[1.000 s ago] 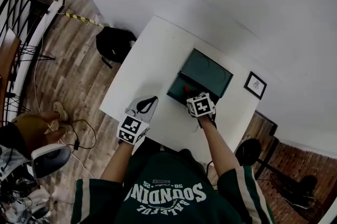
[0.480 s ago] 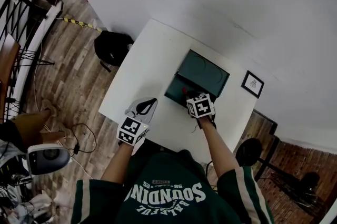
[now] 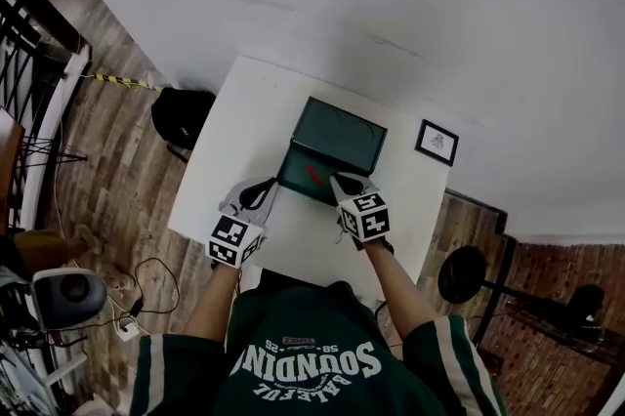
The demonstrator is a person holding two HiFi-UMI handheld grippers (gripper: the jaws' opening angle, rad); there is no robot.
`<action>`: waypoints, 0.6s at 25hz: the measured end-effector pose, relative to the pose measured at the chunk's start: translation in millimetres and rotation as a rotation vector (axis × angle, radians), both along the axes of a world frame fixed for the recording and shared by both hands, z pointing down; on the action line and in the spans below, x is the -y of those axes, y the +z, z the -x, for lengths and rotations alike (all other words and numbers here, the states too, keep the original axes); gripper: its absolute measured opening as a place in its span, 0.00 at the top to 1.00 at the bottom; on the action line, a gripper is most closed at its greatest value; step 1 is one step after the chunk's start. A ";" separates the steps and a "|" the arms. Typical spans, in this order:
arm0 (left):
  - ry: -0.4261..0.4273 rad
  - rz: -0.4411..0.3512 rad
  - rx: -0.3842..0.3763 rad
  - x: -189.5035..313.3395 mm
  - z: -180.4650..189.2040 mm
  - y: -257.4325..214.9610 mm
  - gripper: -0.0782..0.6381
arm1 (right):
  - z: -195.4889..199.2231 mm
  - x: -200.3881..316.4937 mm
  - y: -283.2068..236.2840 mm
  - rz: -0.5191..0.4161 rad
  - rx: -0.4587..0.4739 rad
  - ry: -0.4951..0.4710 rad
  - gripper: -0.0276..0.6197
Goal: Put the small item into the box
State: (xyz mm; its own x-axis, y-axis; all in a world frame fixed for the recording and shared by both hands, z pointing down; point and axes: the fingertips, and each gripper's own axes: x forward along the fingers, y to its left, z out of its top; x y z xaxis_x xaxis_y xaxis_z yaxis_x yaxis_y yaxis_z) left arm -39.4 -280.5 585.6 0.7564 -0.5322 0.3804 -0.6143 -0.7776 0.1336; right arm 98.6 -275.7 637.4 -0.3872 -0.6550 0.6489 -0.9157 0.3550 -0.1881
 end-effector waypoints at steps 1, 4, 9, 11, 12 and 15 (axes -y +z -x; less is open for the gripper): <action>0.006 -0.009 0.000 1.1 -4.7 -3.1 0.82 | -6.1 -2.1 -9.1 -0.028 0.012 0.015 0.95; 0.007 -0.027 -0.011 4.3 -14.6 -12.6 0.82 | -25.9 -12.2 -34.1 -0.097 0.033 0.050 0.95; 0.043 -0.043 -0.024 2.5 -35.6 -27.1 0.82 | -60.1 -25.9 -73.9 -0.187 0.056 0.116 0.95; 0.067 -0.058 -0.015 1.0 -45.1 -31.0 0.82 | -72.0 -30.1 -88.1 -0.221 0.064 0.146 0.95; 0.076 -0.064 -0.014 0.7 -49.7 -33.2 0.82 | -77.4 -32.0 -95.2 -0.241 0.068 0.161 0.95; 0.096 -0.081 -0.020 1.4 -62.0 -41.0 0.82 | -92.3 -36.1 -116.6 -0.306 0.080 0.201 0.95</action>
State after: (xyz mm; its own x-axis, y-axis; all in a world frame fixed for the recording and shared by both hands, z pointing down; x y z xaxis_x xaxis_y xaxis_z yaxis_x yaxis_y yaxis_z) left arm 22.6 -281.9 544.6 0.8124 -0.4854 0.3231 -0.5343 -0.8416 0.0792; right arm 191.0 -239.6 520.7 -0.2722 -0.8822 0.3842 -0.9597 0.2200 -0.1748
